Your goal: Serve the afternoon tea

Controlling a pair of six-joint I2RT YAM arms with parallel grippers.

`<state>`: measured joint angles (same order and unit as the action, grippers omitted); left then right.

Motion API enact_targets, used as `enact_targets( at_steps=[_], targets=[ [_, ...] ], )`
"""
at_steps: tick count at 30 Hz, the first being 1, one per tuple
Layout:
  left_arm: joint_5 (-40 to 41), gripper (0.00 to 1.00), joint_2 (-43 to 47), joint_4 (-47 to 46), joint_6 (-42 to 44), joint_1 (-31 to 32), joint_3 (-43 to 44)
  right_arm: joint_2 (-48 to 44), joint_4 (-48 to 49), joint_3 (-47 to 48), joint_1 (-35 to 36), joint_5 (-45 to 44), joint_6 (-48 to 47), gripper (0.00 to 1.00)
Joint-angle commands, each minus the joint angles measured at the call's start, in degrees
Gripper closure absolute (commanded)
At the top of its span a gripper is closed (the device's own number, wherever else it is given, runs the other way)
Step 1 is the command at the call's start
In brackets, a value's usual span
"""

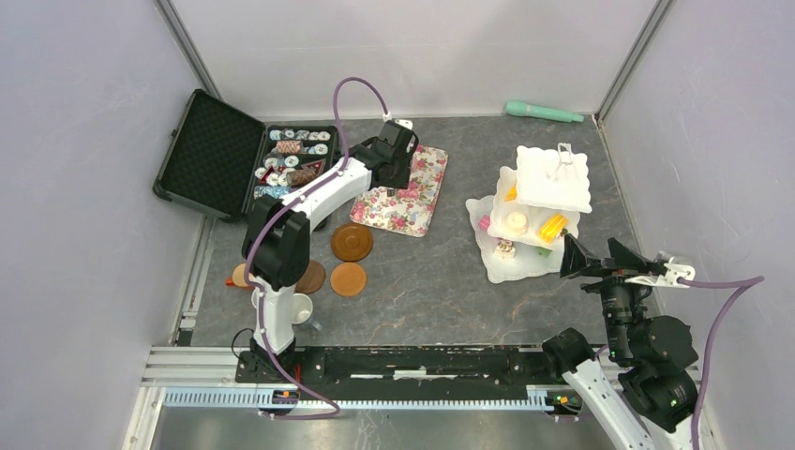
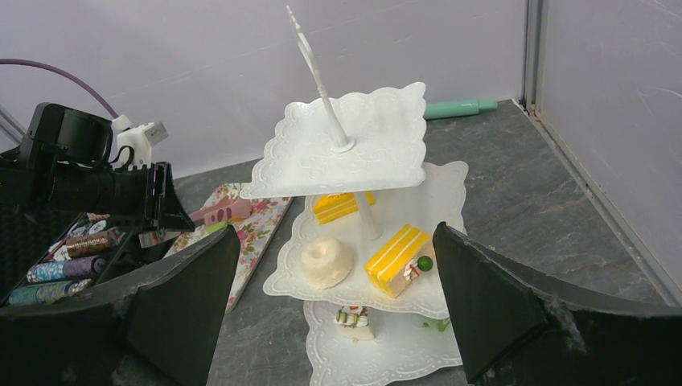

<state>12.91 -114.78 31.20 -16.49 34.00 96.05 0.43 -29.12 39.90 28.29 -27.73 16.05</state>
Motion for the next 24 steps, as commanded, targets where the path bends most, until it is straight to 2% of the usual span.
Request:
enact_targets(
  at_steps=[1,5,9,15,20,24],
  targets=[
    [-0.4,0.69,-0.3,-0.4,-1.1,0.4,3.5,-2.5,-0.2,2.4,0.2,-1.2,-0.8,0.02],
    [-0.6,0.79,2.7,0.5,-0.9,0.7,4.0,-2.4,-0.6,4.1,0.2,-2.6,-2.4,0.02],
    [-0.8,0.83,7.7,1.5,-0.6,2.0,3.6,-2.0,-0.8,6.5,0.2,-4.0,-4.6,0.02],
    [-2.8,0.84,17.4,3.2,-0.3,5.0,3.4,-2.3,-0.6,9.8,0.2,-6.6,-7.8,0.02],
    [-11.4,0.83,24.2,1.2,0.1,7.9,4.2,-3.2,-0.4,10.6,0.2,-8.3,-9.2,0.02],
    [-15.1,0.81,27.6,-2.2,-0.4,12.1,4.2,-3.6,-0.4,10.2,0.2,-8.3,-8.8,0.02]
  ],
)
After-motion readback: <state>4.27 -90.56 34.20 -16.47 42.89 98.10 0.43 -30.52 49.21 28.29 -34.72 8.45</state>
